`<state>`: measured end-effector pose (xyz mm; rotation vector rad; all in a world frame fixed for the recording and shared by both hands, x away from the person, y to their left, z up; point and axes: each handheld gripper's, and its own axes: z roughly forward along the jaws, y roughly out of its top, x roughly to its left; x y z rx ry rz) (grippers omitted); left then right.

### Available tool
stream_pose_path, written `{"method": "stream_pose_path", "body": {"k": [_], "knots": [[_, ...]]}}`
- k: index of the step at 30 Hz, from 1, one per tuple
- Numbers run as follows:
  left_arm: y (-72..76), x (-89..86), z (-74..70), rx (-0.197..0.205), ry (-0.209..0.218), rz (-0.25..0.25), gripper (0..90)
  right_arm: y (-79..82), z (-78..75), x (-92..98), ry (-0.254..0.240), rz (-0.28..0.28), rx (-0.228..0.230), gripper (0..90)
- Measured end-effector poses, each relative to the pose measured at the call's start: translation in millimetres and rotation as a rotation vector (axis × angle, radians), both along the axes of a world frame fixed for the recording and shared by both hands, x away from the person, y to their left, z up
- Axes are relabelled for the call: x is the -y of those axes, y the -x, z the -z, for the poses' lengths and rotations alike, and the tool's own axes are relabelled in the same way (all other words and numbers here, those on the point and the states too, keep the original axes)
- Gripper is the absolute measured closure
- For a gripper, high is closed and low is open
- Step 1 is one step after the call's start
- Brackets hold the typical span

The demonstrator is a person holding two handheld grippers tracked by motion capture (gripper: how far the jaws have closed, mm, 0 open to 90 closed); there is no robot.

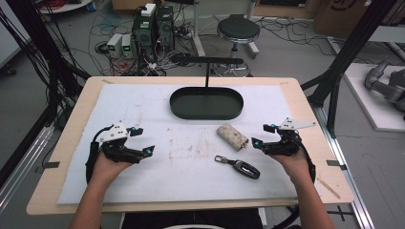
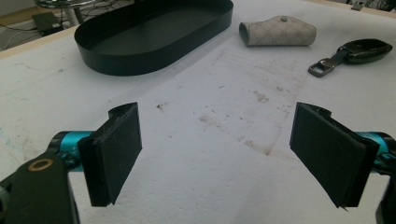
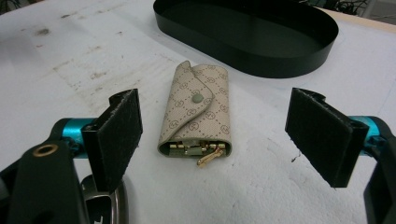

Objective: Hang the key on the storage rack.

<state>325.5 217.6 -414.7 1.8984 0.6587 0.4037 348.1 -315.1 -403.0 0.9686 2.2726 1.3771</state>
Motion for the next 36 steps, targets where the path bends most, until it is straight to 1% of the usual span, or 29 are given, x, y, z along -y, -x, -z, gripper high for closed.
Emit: {"method": "stream_pose_path", "body": {"k": [4,5,8,10,11,14,16,17,18,20,24,26,29,34,36], "knots": [[0.0,-0.7,-0.8,0.002,0.006,0.004,16.8,-0.3,-0.7,-0.1,-0.008,0.0,0.001,19.1],[-0.4,-0.5,-0.6,-0.001,0.007,0.004,16.8,-1.2,-0.2,-0.2,-0.003,0.0,0.005,19.1],[-1.6,-0.6,0.2,-0.002,-0.004,0.005,16.8,-0.5,0.0,-1.2,-0.003,-0.006,0.002,19.1],[-1.5,-0.8,0.3,-0.001,-0.006,0.006,16.7,0.8,-0.4,-2.5,-0.001,-0.011,0.012,19.1],[-0.8,-0.6,0.1,-0.003,0.005,0.007,16.8,1.8,-0.6,-3.7,0.0,-0.012,0.012,19.1],[-0.7,-0.4,0.5,-0.003,0.001,0.012,16.7,3.1,-0.9,-6.6,0.004,-0.023,0.02,19.1],[-0.8,-0.2,0.6,-0.003,0.0,0.013,16.7,4.3,-2.0,-7.5,-0.001,-0.022,0.03,19.1],[-0.9,-0.3,0.6,-0.003,0.001,0.013,16.8,4.3,-2.6,-7.2,0.002,-0.021,0.048,19.1],[-0.9,-0.3,0.6,-0.003,0.001,0.013,16.7,4.9,-3.1,-7.0,-0.003,-0.023,0.049,19.1],[-0.8,-0.6,0.7,-0.003,0.001,0.011,16.8,5.2,-3.3,-6.6,0.0,-0.026,0.048,19.1],[-1.0,-0.4,1.4,-0.005,-0.004,0.012,16.8,5.1,-2.2,-7.3,-0.001,-0.033,0.029,19.1],[-1.1,-0.3,1.5,-0.006,-0.005,0.013,16.8,5.1,-1.9,-7.4,-0.001,-0.035,0.027,19.1],[-1.5,-0.2,1.6,-0.005,-0.002,0.012,16.7,5.3,-1.2,-8.4,-0.002,-0.031,0.02,19.1],[-1.6,-0.6,1.8,-0.007,-0.006,0.011,16.7,5.7,-0.3,-11.1,-0.001,-0.054,0.008,19.2],[-1.4,0.0,1.8,-0.006,-0.002,0.013,16.8,7.1,-0.1,-15.5,0.008,-0.068,0.009,19.2]]}}
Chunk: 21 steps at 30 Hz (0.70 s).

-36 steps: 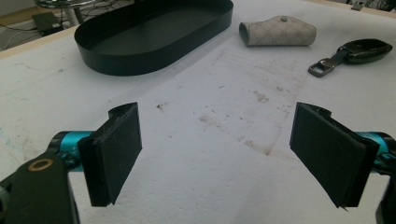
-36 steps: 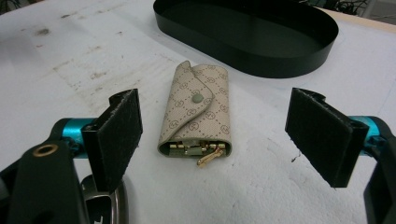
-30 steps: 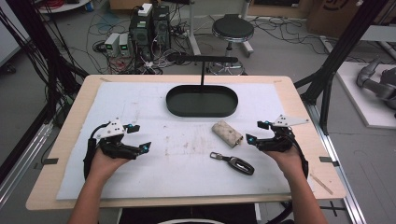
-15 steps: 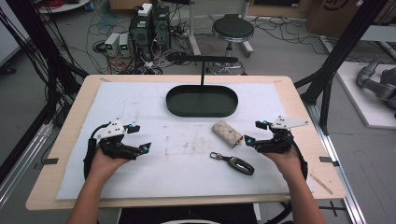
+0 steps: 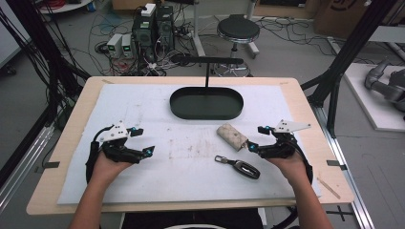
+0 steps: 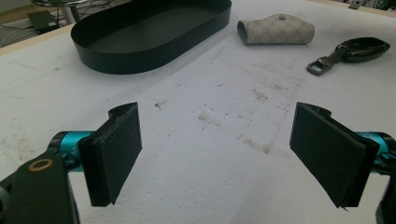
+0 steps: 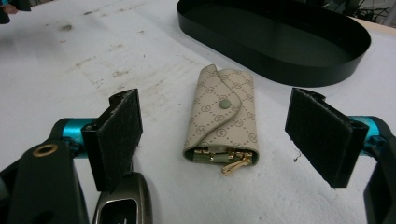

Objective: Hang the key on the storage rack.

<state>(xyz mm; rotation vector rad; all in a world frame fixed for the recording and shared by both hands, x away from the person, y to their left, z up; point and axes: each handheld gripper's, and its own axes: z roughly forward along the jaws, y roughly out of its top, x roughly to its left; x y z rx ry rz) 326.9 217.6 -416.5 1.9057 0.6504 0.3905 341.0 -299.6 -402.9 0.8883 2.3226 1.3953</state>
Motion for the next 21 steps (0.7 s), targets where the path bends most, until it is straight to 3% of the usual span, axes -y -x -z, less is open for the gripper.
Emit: {"method": "stream_pose_path", "body": {"k": [21], "knots": [[0.4,-0.9,-1.5,0.004,0.014,-0.001,16.7,6.1,8.0,-27.5,0.036,-0.081,-0.052,19.2]]}}
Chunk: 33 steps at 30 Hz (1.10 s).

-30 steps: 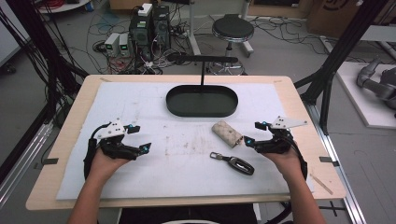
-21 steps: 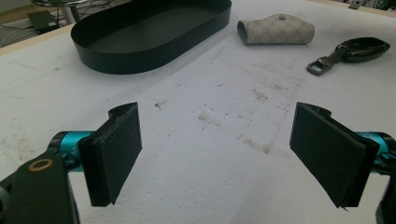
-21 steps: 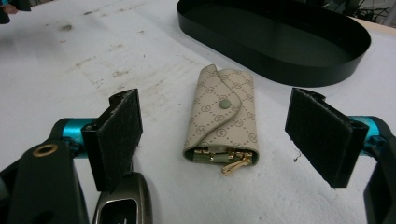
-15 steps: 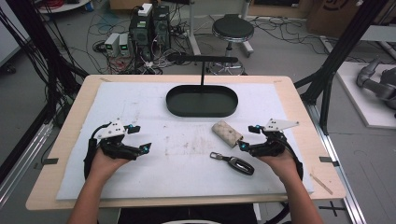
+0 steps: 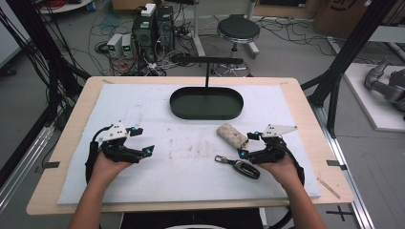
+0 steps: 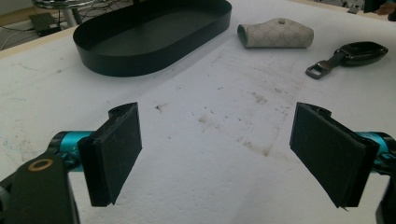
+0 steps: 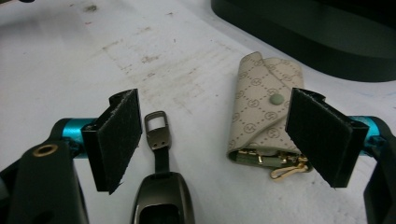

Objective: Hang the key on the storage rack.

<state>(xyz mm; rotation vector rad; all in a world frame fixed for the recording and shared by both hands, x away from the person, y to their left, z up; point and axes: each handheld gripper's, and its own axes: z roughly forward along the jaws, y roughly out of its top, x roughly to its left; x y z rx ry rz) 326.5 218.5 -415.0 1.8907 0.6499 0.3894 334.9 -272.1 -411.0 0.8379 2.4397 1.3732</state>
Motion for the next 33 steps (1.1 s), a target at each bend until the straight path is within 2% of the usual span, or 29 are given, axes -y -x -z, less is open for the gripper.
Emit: {"method": "stream_pose_path", "body": {"k": [6,16,23,24,26,27,33], "knots": [[0.0,1.2,0.0,-0.002,0.0,0.007,16.8,4.7,0.7,-6.6,0.013,-0.02,-0.006,19.1],[-0.7,1.5,1.1,-0.006,-0.012,0.004,16.7,2.6,6.4,-8.8,0.035,-0.025,-0.024,19.2],[-1.1,2.9,2.4,-0.008,-0.01,0.006,16.7,4.8,8.1,-13.8,0.069,-0.04,-0.026,19.7],[-1.1,2.8,2.2,-0.007,-0.01,0.007,16.8,4.7,10.0,-16.3,0.09,-0.049,-0.03,19.9],[-1.5,2.3,2.3,-0.006,-0.013,0.009,16.8,5.0,11.1,-18.1,0.099,-0.049,-0.037,20.0],[-1.7,2.5,2.7,-0.008,-0.017,0.008,16.8,4.7,14.3,-21.8,0.114,-0.067,-0.053,26.0],[-1.4,3.0,2.9,-0.01,-0.015,0.008,16.8,5.3,19.7,-31.8,0.162,-0.106,-0.063,31.6]]}}
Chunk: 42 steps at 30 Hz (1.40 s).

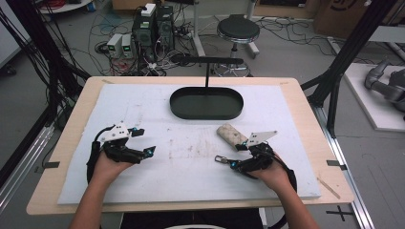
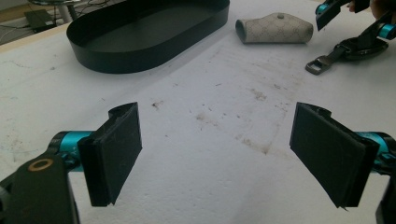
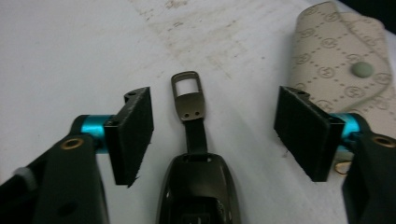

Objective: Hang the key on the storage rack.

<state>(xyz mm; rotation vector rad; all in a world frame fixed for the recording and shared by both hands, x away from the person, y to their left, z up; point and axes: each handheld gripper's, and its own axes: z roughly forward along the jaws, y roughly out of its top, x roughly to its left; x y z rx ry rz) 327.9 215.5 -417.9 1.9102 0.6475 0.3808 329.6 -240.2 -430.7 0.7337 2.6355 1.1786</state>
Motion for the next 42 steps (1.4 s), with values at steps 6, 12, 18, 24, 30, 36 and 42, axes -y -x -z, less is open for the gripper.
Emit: {"method": "stream_pose_path", "body": {"k": [6,12,18,24,30,36,42], "knots": [[0.3,0.2,-0.2,0.001,0.004,0.0,16.7,-1.1,4.7,-8.6,0.044,-0.015,-0.032,42.8],[-0.2,-0.1,0.1,0.001,0.0,0.002,16.7,-3.8,9.1,-11.0,0.091,-0.029,-0.079,58.1],[-0.4,0.0,0.3,0.0,-0.004,0.0,16.8,-2.8,8.7,-12.2,0.103,-0.023,-0.097,81.3],[0.0,0.6,0.4,-0.001,-0.002,-0.001,16.8,-1.3,6.8,-12.6,0.101,0.005,-0.107,86.1],[0.1,0.0,0.1,-0.002,-0.002,-0.001,16.8,0.5,-4.0,-4.7,0.006,0.044,-0.104,89.0],[-0.1,-1.2,-0.5,0.0,0.009,-0.006,16.8,-0.4,-22.0,1.4,-0.075,0.05,-0.058,89.3],[0.3,-2.7,-1.7,0.003,0.015,-0.01,16.8,-7.2,-43.6,6.6,-0.129,0.067,-0.022,89.3]]}}
